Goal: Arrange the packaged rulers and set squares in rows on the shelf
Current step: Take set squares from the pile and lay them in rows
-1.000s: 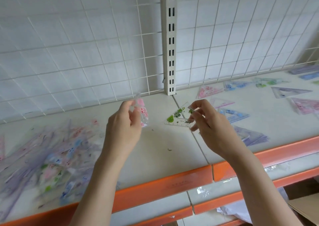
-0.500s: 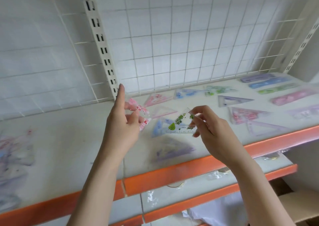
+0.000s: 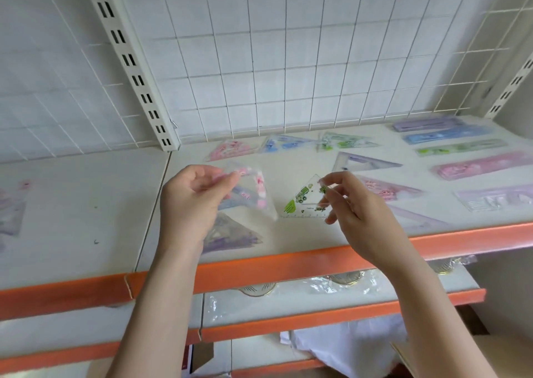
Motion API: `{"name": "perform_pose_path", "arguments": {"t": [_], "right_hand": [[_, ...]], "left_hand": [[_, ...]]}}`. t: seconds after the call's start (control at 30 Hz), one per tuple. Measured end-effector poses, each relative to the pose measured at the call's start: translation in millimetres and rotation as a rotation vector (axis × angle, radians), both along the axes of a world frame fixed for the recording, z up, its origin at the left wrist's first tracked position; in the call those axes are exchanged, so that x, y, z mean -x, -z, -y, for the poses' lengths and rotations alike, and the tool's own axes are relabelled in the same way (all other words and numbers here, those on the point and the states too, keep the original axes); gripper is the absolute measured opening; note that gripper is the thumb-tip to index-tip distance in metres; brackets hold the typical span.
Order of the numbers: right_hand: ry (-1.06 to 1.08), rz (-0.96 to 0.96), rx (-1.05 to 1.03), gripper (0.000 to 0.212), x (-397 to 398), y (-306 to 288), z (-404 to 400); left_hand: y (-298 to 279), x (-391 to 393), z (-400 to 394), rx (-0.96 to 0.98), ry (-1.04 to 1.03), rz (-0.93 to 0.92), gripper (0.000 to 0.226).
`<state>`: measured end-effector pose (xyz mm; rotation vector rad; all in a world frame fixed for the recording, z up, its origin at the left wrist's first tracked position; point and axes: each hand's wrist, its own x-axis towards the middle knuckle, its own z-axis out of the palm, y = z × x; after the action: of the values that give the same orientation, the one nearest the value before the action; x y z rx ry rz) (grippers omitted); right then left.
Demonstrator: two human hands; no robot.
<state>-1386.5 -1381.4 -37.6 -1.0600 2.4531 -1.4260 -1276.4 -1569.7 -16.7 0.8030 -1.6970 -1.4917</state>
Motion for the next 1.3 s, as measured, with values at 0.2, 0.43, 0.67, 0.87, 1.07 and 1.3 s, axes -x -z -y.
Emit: {"name": "perform_pose_path", "arguments": {"t": [0.2,0.43,0.67,0.87,1.07,1.3], "right_hand": [[0.001,0.030,0.008,0.013,19.4,-0.8,9.8],[0.009,0.003,-0.006,0.011,39.6,-6.4,31.7],[0.034,-0.024,-0.047,0.010,54.7,-9.0,55.2],[0.074,-0.028,-0.068,0.008,62.9,-9.0,64.3],[0.115,-0.054,-0.099,0.016,66.2,-4.0,69.5],[0.001,-0.030,-0.218,0.056,63.3,-3.0,68.2]], "left_hand": [[-1.6,14.9,14.8,-0.145,0.041,-0.067,0.020],[3.9,48.9,62.7,-0.006,0.012,0.079,0.028],[14.2,91.5,102.7,0.062,0.022,0.170,0.030],[27.0,116.9,117.8,0.224,0.052,0.422,0.033],[41.0,117.8,119.2,0.629,-0.024,0.780,0.034],[35.3,113.4,113.6,0.768,-0.002,0.939,0.034]]}}
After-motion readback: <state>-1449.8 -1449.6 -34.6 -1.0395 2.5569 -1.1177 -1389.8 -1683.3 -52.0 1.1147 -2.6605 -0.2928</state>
